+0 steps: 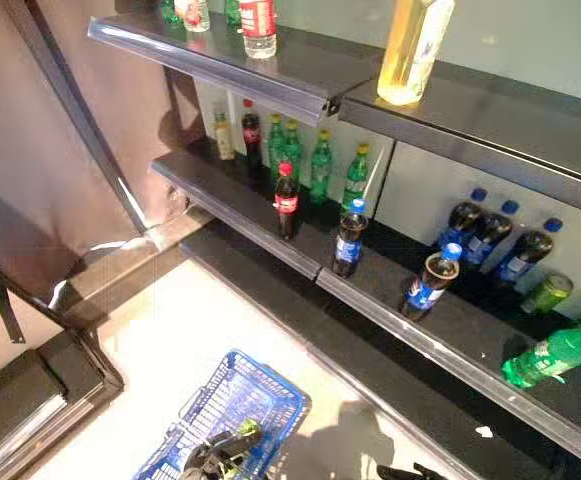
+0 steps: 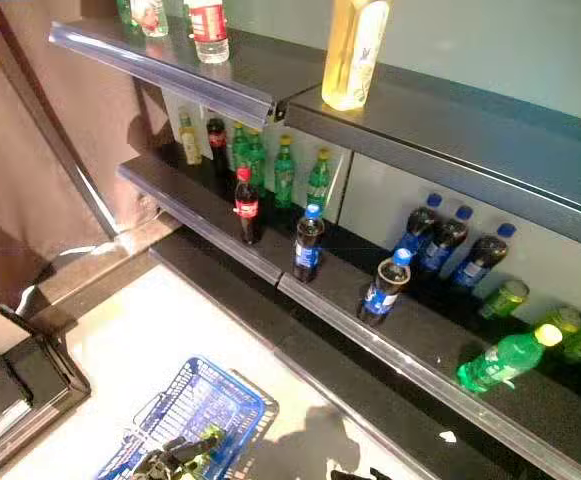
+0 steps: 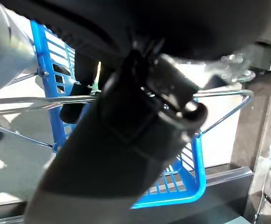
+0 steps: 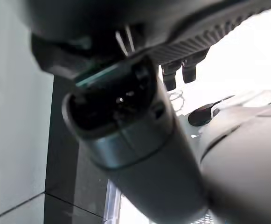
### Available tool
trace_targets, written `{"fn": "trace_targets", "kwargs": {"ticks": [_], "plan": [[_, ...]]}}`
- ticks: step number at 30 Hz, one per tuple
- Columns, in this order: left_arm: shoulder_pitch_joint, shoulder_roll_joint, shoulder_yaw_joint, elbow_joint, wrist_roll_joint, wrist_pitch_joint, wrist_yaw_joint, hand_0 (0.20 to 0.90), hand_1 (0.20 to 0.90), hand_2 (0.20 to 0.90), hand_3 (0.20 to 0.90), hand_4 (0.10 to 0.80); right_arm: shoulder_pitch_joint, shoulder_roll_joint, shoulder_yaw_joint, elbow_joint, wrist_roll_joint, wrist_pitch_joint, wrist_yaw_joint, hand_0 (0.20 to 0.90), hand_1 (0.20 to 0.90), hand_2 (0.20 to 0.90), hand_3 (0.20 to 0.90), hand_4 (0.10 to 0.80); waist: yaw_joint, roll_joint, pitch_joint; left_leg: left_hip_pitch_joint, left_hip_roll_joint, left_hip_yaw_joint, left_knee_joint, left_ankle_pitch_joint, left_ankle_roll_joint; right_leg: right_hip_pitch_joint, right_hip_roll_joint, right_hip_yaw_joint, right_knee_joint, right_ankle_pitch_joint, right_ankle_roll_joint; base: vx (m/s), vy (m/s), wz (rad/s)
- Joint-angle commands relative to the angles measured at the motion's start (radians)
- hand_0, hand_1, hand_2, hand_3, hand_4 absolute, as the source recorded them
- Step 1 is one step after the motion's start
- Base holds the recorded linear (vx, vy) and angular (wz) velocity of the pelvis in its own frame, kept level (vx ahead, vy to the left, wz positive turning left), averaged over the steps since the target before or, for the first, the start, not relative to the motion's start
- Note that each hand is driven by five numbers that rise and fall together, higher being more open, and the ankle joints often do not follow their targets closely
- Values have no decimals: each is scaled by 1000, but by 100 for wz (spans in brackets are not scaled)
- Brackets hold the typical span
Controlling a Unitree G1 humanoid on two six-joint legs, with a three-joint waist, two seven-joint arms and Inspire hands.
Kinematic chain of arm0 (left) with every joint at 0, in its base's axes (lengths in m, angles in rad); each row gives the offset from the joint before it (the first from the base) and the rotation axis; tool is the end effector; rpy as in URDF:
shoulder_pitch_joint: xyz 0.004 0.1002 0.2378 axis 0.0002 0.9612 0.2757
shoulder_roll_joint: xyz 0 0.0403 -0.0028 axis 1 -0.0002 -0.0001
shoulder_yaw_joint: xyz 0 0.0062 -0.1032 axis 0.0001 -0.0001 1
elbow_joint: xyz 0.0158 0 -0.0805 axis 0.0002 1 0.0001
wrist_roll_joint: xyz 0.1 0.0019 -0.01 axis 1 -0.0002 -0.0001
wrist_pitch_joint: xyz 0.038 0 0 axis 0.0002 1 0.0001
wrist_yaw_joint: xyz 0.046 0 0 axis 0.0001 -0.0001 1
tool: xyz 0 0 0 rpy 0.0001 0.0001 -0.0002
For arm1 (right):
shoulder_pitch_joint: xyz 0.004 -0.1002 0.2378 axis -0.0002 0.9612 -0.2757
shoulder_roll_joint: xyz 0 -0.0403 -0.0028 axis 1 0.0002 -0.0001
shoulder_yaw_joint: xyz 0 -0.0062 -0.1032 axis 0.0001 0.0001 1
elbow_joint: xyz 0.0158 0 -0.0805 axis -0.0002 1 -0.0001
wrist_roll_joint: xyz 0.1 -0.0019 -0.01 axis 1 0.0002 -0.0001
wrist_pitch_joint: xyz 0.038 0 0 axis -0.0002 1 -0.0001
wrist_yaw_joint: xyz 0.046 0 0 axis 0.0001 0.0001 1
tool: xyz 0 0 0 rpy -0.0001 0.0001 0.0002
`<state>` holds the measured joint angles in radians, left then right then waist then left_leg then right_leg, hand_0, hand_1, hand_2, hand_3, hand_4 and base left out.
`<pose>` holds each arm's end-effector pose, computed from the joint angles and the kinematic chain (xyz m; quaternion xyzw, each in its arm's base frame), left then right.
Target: Pick up the drink and place into the basket.
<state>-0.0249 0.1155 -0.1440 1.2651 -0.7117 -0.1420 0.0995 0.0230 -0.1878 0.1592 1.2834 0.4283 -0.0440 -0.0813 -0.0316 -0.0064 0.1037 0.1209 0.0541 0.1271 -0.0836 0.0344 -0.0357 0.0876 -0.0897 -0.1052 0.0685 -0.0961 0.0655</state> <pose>0.0796 0.1843 -0.1208 -0.1576 0.5057 0.2331 0.8155 0.0552 -0.2079 -0.1224 0.0227 0.5804 -0.1569 0.7988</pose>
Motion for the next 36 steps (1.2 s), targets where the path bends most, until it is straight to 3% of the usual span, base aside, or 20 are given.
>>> {"fn": "trace_targets", "kwargs": {"ticks": [1,13,19,21,28,33,36], "plan": [[-4,53,-16,2,53,-75,19,300,300,300,200,100,41,-8,31,47,-5,-6,8,900,900,900,900,800,16,1,0,-3,25,-12,41,-70,-15,-17,-116,9,-46,112,105,0,0,0],[1,56,-19,0,53,-70,12,300,300,300,200,100,46,-7,54,28,-35,-42,-28,900,900,900,900,800,16,-4,3,-3,28,-7,35,-69,-14,-14,-116,10,-55,114,106,0,0,0],[0,60,-27,-19,60,-52,17,300,300,300,200,100,42,-33,136,-63,-263,-115,-139,900,900,900,900,800,14,-12,5,-7,34,-7,41,-70,-16,-14,-114,14,-59,112,106,-4,-6,0],[-2,64,-30,-26,63,-46,20,300,300,300,200,100,39,-43,156,-105,-265,-122,-146,900,900,900,900,800,15,-16,7,-9,35,-10,44,-70,-17,-14,-114,14,-58,113,107,-20,-37,-1],[23,93,-39,-107,74,-14,39,300,300,300,200,100,69,-153,213,-598,-304,-111,-258,900,900,900,900,800,3,-32,13,-18,44,-9,53,-70,-17,-24,-112,11,-52,114,110,-24,-40,0],[50,99,-39,-138,65,-15,37,300,300,300,200,100,105,-230,202,-833,-334,-146,-348,900,900,900,900,800,-15,-33,13,-22,48,0,65,-75,-16,-34,-110,15,-41,112,112,-3,2,-1],[80,92,-35,-145,56,-34,30,300,300,300,200,100,138,-290,151,-1031,-435,-220,-496,900,900,900,900,800,-35,-26,12,-19,50,14,69,-82,-12,-41,-106,25,-33,105,114,0,27,-13]]}}
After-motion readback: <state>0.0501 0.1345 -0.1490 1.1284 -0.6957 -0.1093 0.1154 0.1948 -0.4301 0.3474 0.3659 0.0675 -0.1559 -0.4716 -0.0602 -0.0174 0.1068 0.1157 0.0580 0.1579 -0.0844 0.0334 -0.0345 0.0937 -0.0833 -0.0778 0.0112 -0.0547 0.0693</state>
